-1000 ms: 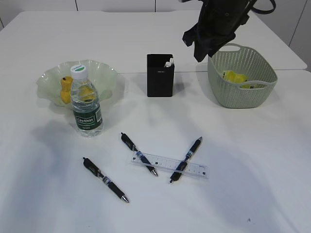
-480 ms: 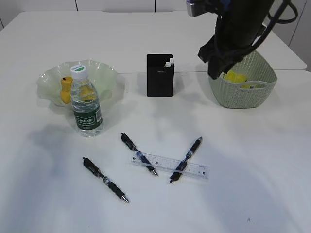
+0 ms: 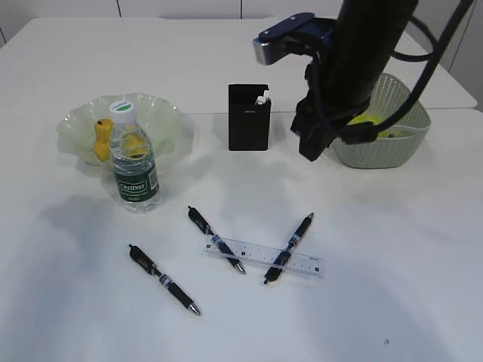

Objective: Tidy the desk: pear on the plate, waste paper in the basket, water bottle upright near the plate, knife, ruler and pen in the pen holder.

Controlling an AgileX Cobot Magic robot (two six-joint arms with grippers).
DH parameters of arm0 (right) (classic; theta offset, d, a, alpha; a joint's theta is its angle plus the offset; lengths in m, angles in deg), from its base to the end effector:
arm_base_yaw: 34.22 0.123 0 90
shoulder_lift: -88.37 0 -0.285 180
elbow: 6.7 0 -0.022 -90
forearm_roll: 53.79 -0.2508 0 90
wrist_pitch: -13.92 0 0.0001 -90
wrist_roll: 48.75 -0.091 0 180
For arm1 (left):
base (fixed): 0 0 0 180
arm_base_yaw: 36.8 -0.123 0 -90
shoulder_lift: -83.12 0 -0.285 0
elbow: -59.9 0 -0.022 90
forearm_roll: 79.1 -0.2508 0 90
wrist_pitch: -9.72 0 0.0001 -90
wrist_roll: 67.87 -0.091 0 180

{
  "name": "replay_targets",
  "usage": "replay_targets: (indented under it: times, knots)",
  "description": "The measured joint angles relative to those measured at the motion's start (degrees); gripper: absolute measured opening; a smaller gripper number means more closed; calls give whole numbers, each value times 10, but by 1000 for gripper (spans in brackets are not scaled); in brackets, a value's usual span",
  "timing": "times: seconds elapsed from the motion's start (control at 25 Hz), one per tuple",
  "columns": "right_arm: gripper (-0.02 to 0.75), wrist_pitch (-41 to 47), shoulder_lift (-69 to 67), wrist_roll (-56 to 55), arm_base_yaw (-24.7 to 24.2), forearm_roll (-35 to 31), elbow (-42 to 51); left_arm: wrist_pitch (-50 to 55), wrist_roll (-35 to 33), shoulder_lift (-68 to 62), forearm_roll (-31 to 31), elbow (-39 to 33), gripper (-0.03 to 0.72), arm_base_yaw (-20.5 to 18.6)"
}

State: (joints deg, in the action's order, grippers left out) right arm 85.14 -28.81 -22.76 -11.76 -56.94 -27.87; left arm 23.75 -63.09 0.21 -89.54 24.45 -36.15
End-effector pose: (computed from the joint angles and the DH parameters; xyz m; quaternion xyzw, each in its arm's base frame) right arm 0.3696 0.1579 0.2835 -0.4022 0.9084 0.0234 0.1119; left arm 0.2633 0.0010 0.2449 0.0390 0.9131 0.0367 0.4041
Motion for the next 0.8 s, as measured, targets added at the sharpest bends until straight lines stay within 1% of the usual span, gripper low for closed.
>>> replay_targets:
  times: [0.16, 0.24, 0.52, 0.8]
  knots:
    - [261, -1, 0, 22, 35, -2, 21, 1, 0, 0, 0, 0, 348, 0]
    - [261, -2, 0, 34, 44, -4, 28, 1, 0, 0, 0, 0, 348, 0]
    - [261, -3, -2, 52, 48, -16, 40, 1, 0, 0, 1, 0, 348, 0]
    - [261, -6, -18, 58, 48, -68, 41, 21, 0, 0, 1, 0, 348, 0]
